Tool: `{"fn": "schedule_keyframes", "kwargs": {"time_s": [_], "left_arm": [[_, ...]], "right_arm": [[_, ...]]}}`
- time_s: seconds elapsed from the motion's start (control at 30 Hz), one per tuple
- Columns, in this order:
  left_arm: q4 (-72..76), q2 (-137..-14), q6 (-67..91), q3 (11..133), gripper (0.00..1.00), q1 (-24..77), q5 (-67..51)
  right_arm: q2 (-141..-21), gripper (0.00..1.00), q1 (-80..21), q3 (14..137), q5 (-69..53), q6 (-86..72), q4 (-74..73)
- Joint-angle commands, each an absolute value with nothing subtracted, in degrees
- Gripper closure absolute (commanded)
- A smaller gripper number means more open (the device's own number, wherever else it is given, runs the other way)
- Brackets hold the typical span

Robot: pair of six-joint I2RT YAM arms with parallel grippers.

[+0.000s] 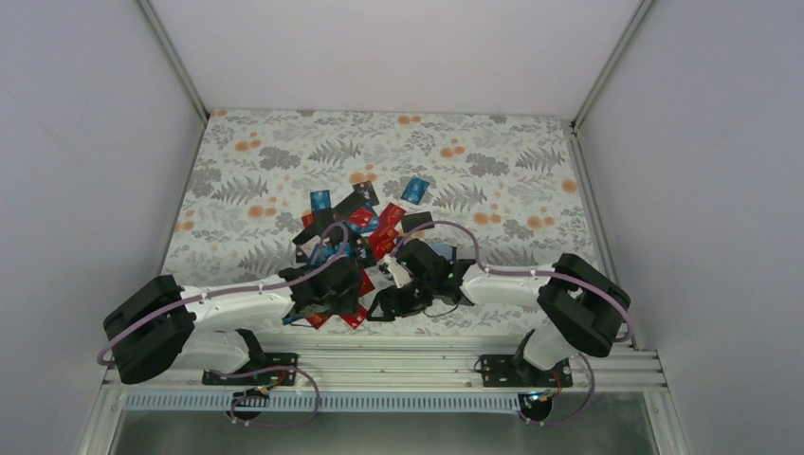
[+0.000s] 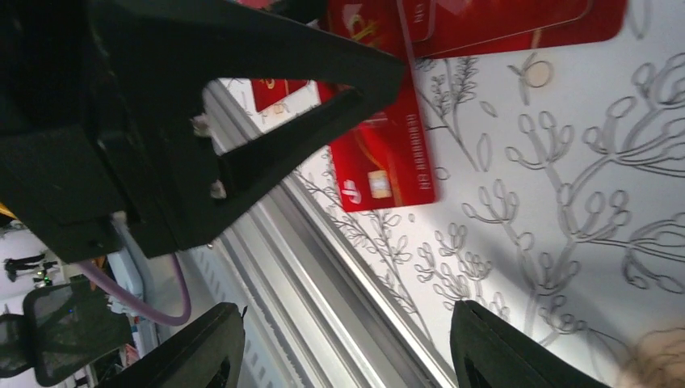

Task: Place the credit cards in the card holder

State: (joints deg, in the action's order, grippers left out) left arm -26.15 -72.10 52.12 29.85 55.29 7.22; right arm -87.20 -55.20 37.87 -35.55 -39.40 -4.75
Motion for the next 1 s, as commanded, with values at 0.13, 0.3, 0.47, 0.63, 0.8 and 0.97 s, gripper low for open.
{"fn": "schedule_keyframes", "kwargs": {"time_s": [0.13, 0.3, 0.47, 0.63, 0.8, 0.97], "left_arm": [[-30.94, -74.64, 55.55, 31.25, 0.36, 59.17, 7.31], [-34.43, -73.02, 55.46, 33.66, 0.35, 59.19, 13.85], [-32.80, -74.49, 56.05, 33.57, 0.36, 59.09, 16.16], [-27.81, -72.93, 55.42, 30.94, 0.42, 59.06, 15.38], [-24.96, -72.15, 54.12, 29.05, 0.51, 59.08, 14.44], [-21.47, -73.05, 51.94, 26.86, 0.56, 58.99, 13.07]], "right_arm": [[-87.41, 0.34, -56.87, 37.34, -36.63, -43.02, -0.37], [-86.97, 0.35, -56.68, 38.33, -29.94, -42.34, -1.85], [-90.39, 0.38, -54.06, 40.86, -26.93, -40.51, -0.12], [-93.80, 0.40, -53.16, 43.66, -30.45, -37.95, 1.76], [-99.14, 0.48, -53.17, 43.62, -33.93, -36.90, 3.37], [-101.14, 0.54, -53.19, 42.10, -36.59, -35.71, 4.94]]}}
